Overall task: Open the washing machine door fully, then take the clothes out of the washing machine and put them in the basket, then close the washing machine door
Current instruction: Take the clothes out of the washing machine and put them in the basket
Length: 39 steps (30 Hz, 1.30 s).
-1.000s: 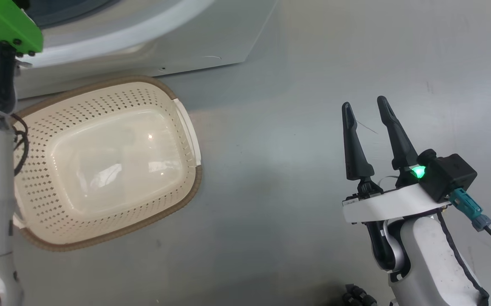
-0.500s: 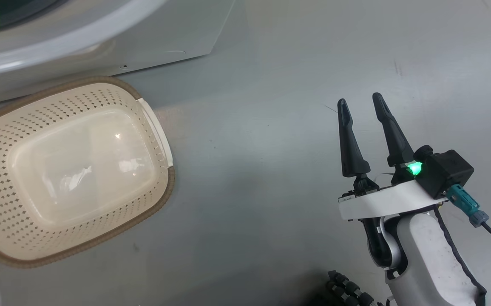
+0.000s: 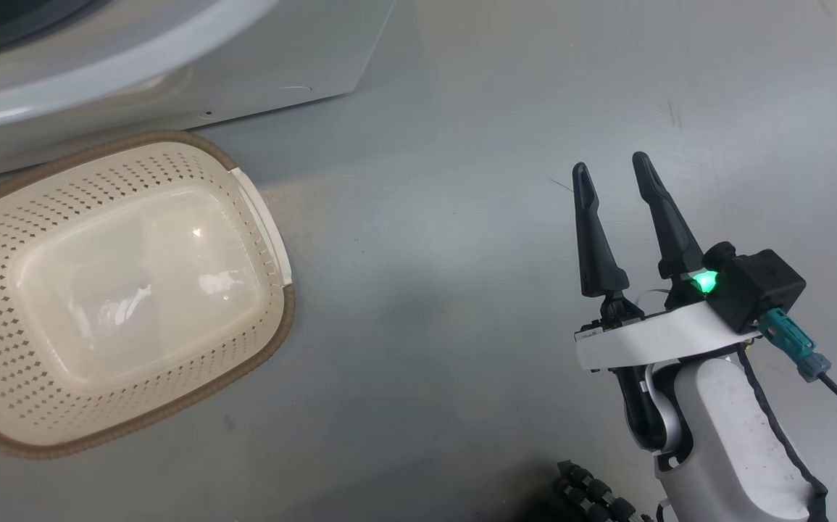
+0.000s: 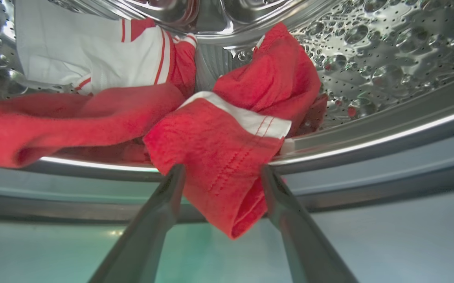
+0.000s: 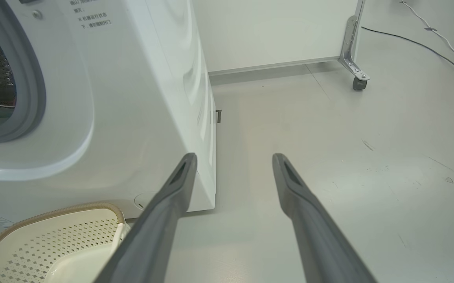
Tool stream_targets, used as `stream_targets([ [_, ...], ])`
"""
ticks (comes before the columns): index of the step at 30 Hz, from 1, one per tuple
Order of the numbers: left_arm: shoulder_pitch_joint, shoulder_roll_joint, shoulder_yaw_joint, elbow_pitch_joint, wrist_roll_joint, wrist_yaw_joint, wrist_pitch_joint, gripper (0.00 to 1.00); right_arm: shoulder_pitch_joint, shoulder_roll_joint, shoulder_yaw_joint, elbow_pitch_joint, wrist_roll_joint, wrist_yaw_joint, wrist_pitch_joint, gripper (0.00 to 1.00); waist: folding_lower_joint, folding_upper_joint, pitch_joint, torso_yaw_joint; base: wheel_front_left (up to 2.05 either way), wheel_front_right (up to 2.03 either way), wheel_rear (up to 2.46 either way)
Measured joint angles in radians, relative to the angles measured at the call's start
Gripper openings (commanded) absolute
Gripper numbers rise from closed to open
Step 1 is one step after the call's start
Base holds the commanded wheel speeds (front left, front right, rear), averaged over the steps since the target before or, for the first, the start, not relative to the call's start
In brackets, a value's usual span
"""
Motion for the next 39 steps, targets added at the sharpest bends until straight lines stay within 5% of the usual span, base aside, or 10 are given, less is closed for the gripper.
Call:
stream_targets([
  [1,-0.005,0.0,-0.003,0.011,0.0,0.0,0.009,0.38,0.0,0.0,0.0,0.0,0.0,0.0,0.0,1.0,0.0,0.0,0.0,0.0,0.0,0.0,0.0],
  [2,-0.008,0.0,-0.007,0.02,0.001,0.0,0.018,0.13,0.0,0.0,0.0,0.001,0.0,0.0,0.0,1.0,0.0,0.0,0.0,0.0,0.0,0.0,0.0],
  [3,-0.009,-0.001,-0.007,0.026,0.001,0.0,0.024,0.0,-0.001,0.0,-0.001,0.001,0.0,0.0,0.0,1.0,0.0,0.0,-0.001,0.0,0.0,0.0,0.0],
  [15,-0.018,-0.023,-0.014,0.081,0.001,-0.01,0.003,0.0,-0.007,0.0,-0.023,0.01,-0.002,-0.007,0.0,1.0,0.0,0.0,-0.014,0.011,0.0,0.0,0.0],
  [39,0.059,-0.101,-0.03,0.005,0.012,-0.064,-0.382,0.0,0.006,0.0,-0.068,0.049,-0.08,0.003,0.0,1.0,0.0,0.0,-0.125,0.094,0.0,0.0,0.0],
])
